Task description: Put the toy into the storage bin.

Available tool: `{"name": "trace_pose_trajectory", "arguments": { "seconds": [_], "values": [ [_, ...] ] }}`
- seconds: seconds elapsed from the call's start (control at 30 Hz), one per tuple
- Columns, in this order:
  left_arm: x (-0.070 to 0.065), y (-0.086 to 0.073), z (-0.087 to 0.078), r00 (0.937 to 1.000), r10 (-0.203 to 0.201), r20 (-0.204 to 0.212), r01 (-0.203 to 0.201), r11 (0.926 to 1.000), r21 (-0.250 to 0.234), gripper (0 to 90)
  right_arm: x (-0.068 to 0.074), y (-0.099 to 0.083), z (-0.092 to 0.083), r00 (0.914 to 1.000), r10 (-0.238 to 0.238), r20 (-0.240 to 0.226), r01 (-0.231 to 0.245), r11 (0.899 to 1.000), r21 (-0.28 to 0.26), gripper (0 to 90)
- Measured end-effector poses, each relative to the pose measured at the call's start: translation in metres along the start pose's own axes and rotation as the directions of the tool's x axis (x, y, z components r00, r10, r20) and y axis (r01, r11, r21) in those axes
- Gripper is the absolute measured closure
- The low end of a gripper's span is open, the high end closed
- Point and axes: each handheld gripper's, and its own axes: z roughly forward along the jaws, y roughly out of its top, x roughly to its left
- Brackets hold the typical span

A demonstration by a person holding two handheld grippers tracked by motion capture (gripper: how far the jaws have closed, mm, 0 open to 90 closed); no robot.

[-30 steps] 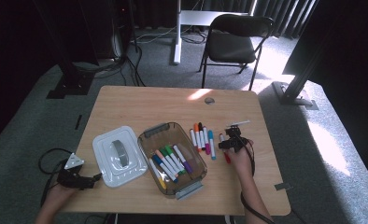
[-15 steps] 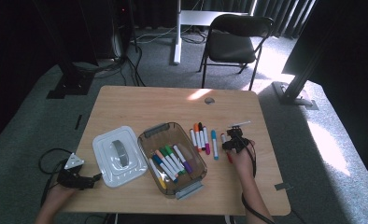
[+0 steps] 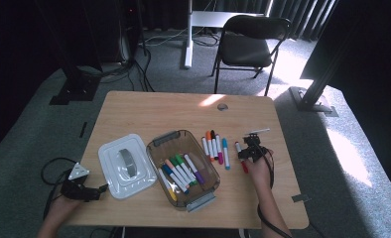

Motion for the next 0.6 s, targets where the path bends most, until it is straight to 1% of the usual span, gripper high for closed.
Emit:
{"name": "trace_pose_trajectory", "arguments": {
  "seconds": [0.1,0.13,0.3,0.4,0.47,0.5,0.53,0.6],
  "values": [
    [0.000,0.000,0.000,1.0000,0.000,0.000,0.000,1.0000,0.000,1.7,0.000,0.001,-0.004,1.0000,0.000,-0.003,0.000,1.000,-0.006,76.6],
    [0.000,0.000,0.000,1.0000,0.000,0.000,0.000,1.0000,0.000,1.7,0.001,0.002,-0.010,1.0000,0.001,-0.008,-0.002,1.000,-0.017,76.6],
    [0.000,0.000,0.000,1.0000,0.000,0.000,0.000,1.0000,0.000,1.7,0.005,0.006,-0.025,0.9996,-0.005,-0.027,0.004,0.999,-0.050,76.6],
    [0.000,0.000,0.000,1.0000,0.000,0.000,0.000,1.0000,0.000,1.7,0.012,0.008,-0.037,0.9990,-0.017,-0.042,0.013,0.997,-0.075,76.6],
    [0.000,0.000,0.000,1.0000,0.000,0.000,0.000,1.0000,0.000,1.7,0.016,0.010,-0.046,0.9978,-0.028,-0.060,0.023,0.996,-0.091,76.6],
    [0.000,0.000,0.000,1.0000,0.000,0.000,0.000,1.0000,0.000,1.7,0.016,0.010,-0.046,0.9978,-0.028,-0.060,0.023,0.996,-0.091,76.6],
    [0.000,0.000,0.000,1.0000,0.000,0.000,0.000,1.0000,0.001,1.7,0.019,0.011,-0.050,0.9974,-0.034,-0.064,0.028,0.995,-0.097,76.6],
    [0.000,0.000,0.000,1.0000,0.000,0.000,0.000,1.0000,0.000,1.7,0.028,0.013,-0.060,0.9947,-0.056,-0.086,0.046,0.992,-0.117,76.6]
  ]
}}
